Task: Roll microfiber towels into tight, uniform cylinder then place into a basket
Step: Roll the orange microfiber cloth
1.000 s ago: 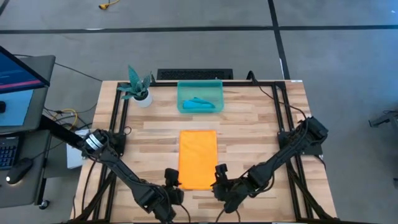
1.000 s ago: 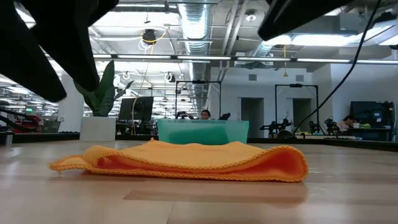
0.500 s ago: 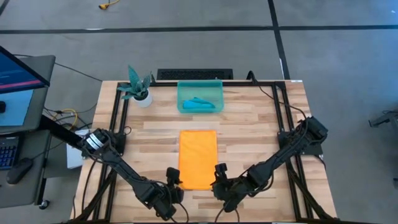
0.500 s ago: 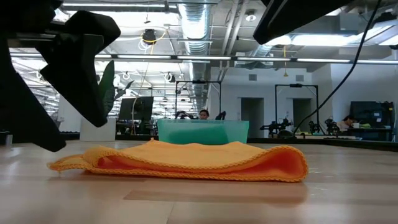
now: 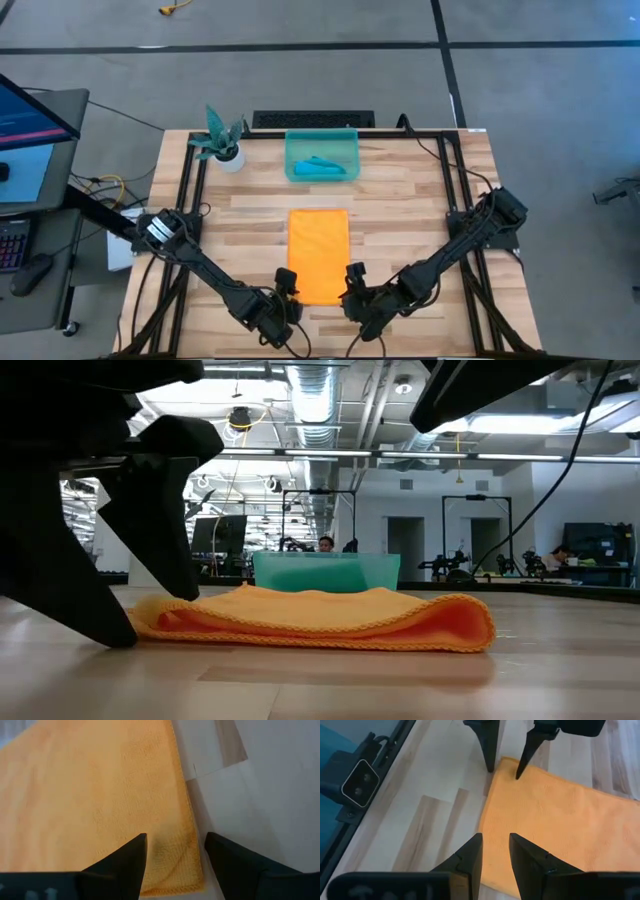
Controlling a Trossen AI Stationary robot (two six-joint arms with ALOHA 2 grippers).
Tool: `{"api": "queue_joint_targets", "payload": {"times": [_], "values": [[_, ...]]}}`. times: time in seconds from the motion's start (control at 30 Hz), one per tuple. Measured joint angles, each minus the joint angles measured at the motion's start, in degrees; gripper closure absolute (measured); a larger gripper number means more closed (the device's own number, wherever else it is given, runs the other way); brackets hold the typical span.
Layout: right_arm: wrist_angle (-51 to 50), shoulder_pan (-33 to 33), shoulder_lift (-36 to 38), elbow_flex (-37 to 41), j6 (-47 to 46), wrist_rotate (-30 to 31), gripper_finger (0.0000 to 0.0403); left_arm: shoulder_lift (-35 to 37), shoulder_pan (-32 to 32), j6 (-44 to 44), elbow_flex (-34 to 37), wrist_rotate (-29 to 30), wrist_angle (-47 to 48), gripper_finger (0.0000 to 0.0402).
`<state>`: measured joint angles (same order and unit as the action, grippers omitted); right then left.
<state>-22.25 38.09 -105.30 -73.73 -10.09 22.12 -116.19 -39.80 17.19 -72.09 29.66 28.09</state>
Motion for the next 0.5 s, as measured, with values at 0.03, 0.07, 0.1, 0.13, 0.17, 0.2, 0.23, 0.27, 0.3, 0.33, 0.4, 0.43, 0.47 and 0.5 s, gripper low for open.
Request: {"api": "queue_joint_targets", "payload": {"times": [0.03, 0.07, 0.1, 0.13, 0.17, 0.2, 0.23, 0.27, 0.3, 0.33, 0.4, 0.43, 0.47, 0.5], "values": [[-0.01, 0.02, 0.0, 0.0, 0.02, -0.01, 0.0282, 0.01, 0.03, 0.28, 0.0, -0.12, 0.23, 0.0198], [-0.01, 0.02, 0.0, 0.0, 0.02, -0.01, 0.0282, -0.01, -0.01, 0.58, 0.0, 0.05, 0.44, 0.0198], [-0.01, 0.02, 0.0, 0.0, 0.01, -0.01, 0.0282, -0.04, -0.03, 0.97, -0.01, 0.14, 0.67, 0.0198], [-0.01, 0.02, 0.0, 0.0, 0.02, -0.01, 0.0282, -0.04, -0.01, 1.48, -0.03, 0.13, 0.97, 0.0198], [-0.01, 0.02, 0.0, 0.0, 0.02, -0.01, 0.0282, -0.06, -0.01, 2.04, -0.03, 0.21, 1.33, 0.0198], [0.01, 0.02, 0.0, 0.0, 0.02, -0.01, 0.0282, -0.08, -0.03, 2.74, -0.03, 0.49, 1.63, 0.0198], [-0.01, 0.02, 0.0, 0.0, 0.02, -0.01, 0.0282, -0.1, -0.05, 3.38, -0.05, 0.78, 1.96, 0.02], [0.0, 0.02, 0.0, 0.0, -0.05, -0.01, 0.0282, -0.12, -0.05, 3.67, -0.07, 1.1, 2.23, 0.0205], [-0.03, 0.02, 0.0, 0.0, -0.76, -0.03, 0.0282, -0.15, -0.07, 3.7, -0.07, 1.42, 2.38, 0.0211], [-0.07, 0.02, 0.0, 0.0, -2.09, -0.03, 0.0282, -0.2, -0.07, 3.64, -0.05, 1.67, 2.49, 0.022], [-0.37, 0.04, 0.0, 0.0, -4.83, -0.45, 0.0282, -0.28, 0.03, 3.21, -0.02, 1.84, 2.61, 0.0243], [-0.59, 0.04, 0.0, 0.0, -5.81, -0.98, 0.0282, -0.28, 0.16, 3.15, 0.0, 1.83, 2.59, 0.0257], [-0.85, 0.04, 0.0, 0.0, -6.49, -1.76, 0.0282, -0.28, 0.32, 3.15, 0.0, 1.7, 2.63, 0.0271], [-1.07, 0.04, 0.0, 0.0, -6.73, -2.63, 0.0282, -0.3, 0.42, 3.13, 0.0, 1.61, 2.74, 0.0287]]}}
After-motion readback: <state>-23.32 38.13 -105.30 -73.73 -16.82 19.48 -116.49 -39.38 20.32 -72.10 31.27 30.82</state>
